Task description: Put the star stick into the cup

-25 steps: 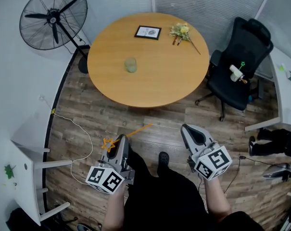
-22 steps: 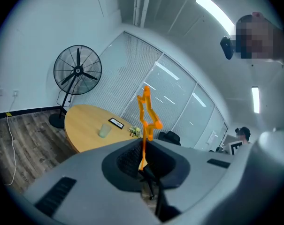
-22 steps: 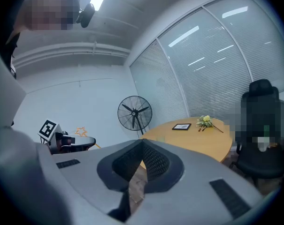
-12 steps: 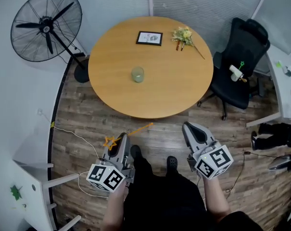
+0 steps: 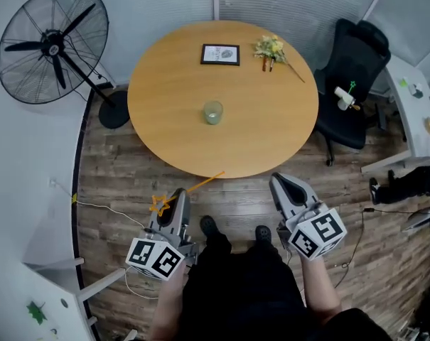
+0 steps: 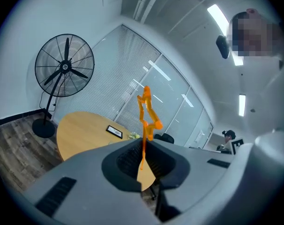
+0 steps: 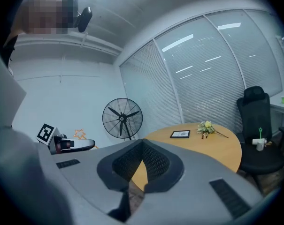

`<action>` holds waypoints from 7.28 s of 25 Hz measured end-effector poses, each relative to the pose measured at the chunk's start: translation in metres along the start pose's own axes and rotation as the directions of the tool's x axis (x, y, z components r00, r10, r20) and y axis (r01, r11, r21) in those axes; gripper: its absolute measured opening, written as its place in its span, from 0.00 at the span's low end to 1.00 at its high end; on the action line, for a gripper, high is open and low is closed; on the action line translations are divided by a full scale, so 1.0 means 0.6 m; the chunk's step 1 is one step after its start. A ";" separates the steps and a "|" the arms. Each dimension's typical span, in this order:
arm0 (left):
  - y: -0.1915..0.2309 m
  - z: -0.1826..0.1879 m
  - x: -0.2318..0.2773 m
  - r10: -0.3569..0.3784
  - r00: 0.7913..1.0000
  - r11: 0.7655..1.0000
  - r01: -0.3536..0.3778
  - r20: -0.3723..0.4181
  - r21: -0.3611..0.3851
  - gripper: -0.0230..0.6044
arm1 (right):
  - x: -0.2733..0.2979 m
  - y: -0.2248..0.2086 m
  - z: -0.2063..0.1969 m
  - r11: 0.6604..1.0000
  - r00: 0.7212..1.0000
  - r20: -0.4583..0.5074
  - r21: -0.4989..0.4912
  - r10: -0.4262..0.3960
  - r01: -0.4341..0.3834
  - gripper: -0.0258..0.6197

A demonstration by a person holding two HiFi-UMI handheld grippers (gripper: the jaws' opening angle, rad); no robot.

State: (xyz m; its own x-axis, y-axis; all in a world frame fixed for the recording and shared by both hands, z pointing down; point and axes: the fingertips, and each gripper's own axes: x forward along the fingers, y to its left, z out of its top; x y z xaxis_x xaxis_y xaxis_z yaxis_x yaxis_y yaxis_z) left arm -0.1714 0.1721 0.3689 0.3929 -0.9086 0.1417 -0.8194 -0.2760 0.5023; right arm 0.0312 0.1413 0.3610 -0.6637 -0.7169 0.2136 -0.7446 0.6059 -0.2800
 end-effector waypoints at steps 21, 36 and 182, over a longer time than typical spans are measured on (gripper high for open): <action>0.098 0.015 0.052 -0.047 0.995 0.999 0.046 -0.087 -0.012 0.06 | 0.088 0.012 -0.020 0.996 0.997 -0.028 0.052 -0.078 0.079 0.05; 0.104 0.087 0.204 -0.006 0.999 1.000 0.006 -0.046 0.004 0.06 | 0.218 -0.105 0.070 0.998 1.000 0.002 0.052 0.023 -0.023 0.05; 0.285 -0.151 0.456 0.259 0.886 0.964 -0.262 -0.386 0.045 0.10 | 0.334 -0.252 0.044 0.987 0.983 -0.143 0.132 0.111 -0.092 0.05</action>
State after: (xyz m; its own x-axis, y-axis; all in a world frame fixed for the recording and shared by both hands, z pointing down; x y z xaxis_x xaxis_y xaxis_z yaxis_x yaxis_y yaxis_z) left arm -0.1659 -0.0952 0.5709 0.2967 -0.7553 0.5844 -0.9118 -0.0421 0.4084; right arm 0.0124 -0.1031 0.4216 -0.7454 -0.5886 0.3130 -0.6645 0.6184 -0.4195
